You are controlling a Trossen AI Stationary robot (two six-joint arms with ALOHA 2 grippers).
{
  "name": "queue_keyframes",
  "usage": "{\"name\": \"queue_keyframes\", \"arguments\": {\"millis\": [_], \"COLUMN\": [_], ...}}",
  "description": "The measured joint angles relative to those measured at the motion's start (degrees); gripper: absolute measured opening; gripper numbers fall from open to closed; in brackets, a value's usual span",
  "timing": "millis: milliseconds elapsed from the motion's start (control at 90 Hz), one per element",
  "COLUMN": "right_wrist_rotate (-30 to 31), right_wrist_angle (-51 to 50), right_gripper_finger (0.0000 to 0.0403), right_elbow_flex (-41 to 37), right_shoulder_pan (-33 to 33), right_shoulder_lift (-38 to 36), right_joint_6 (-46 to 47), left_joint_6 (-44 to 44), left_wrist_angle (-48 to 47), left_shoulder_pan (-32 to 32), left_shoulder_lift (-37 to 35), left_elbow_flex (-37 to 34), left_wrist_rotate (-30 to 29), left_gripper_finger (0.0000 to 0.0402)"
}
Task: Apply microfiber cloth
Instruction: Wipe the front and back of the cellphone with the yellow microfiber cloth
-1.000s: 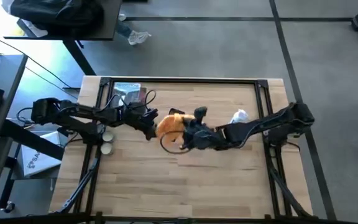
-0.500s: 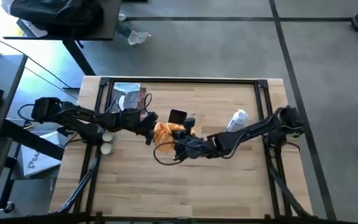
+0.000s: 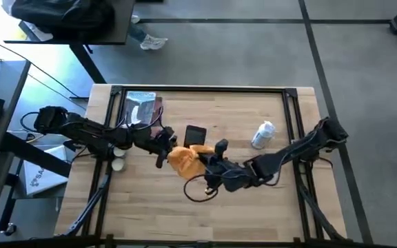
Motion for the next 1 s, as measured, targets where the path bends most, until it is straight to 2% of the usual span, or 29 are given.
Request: {"name": "queue_keyframes", "arguments": {"millis": [289, 378, 578, 767, 1000], "right_wrist_rotate": [-0.9, -2.3, -9.5, -13.9, -14.5], "right_wrist_angle": [11.9, 14.7, 15.6, 10.7, 0.7], "right_gripper_finger": [0.0000, 0.0000, 0.0000, 0.0000, 0.0000], "right_elbow_flex": [0.0, 0.0, 0.1, 0.1, 0.1], "right_shoulder_pan": [-3.9, -5.0, -6.1, -5.6, -2.7], "right_shoulder_lift": [-2.3, -2.3, -2.0, -0.8, -0.7], "right_joint_6": [-16.4, -18.3, -13.8, -7.9, 1.7], "left_joint_6": [0.9, 0.9, 1.6, 1.8, 1.8], "left_wrist_angle": [0.1, 0.1, 1.8, 2.9, 2.8], "left_shoulder_pan": [-4.4, -5.5, -6.1, -5.8, -4.0], "left_shoulder_lift": [0.0, 0.0, 0.1, 0.2, 0.2], "left_elbow_flex": [0.0, 0.0, 0.0, 0.1, 0.2], "left_wrist_rotate": [-0.4, -1.8, -3.2, -7.9, -8.7], "left_gripper_finger": [0.0012, 0.0012, 0.0012, 0.0013, 0.0013]}}
